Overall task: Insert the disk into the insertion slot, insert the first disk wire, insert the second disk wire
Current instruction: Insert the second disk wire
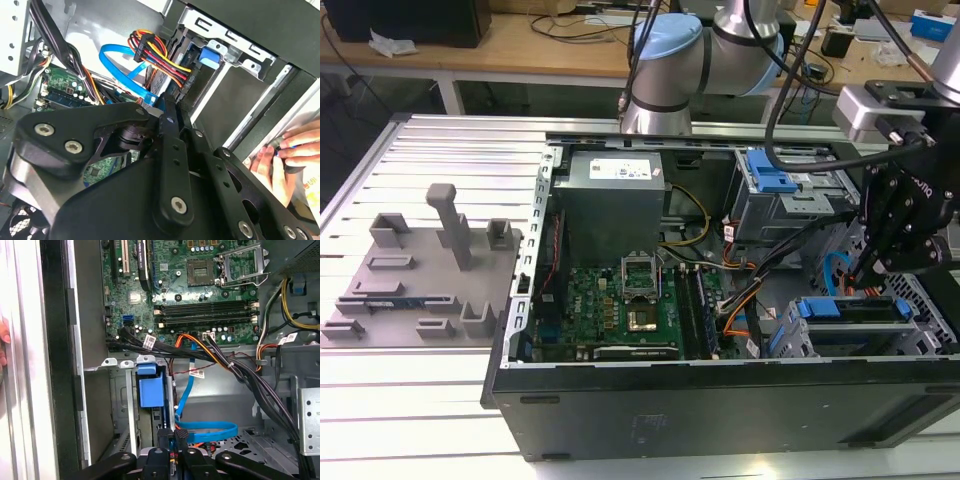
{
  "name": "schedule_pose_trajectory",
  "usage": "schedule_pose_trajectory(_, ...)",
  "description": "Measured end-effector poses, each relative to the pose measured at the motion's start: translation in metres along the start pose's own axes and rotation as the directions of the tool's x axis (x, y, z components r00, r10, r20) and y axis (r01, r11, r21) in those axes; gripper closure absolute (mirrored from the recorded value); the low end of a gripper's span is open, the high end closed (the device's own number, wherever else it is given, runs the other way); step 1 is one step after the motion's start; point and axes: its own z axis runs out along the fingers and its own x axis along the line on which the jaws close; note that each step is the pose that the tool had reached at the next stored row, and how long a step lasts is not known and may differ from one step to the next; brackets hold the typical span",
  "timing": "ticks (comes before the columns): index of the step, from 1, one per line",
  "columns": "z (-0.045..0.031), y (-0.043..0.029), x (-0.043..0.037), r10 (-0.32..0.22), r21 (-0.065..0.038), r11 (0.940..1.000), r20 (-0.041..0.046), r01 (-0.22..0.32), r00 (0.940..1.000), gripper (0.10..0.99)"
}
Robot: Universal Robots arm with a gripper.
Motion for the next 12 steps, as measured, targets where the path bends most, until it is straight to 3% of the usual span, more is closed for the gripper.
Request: schedule_pose_trajectory(12, 0.0003, -0.0002, 0.0029, 0.0, 0.0, 1.0, 0.0, 0.0, 1.0, 0.925)
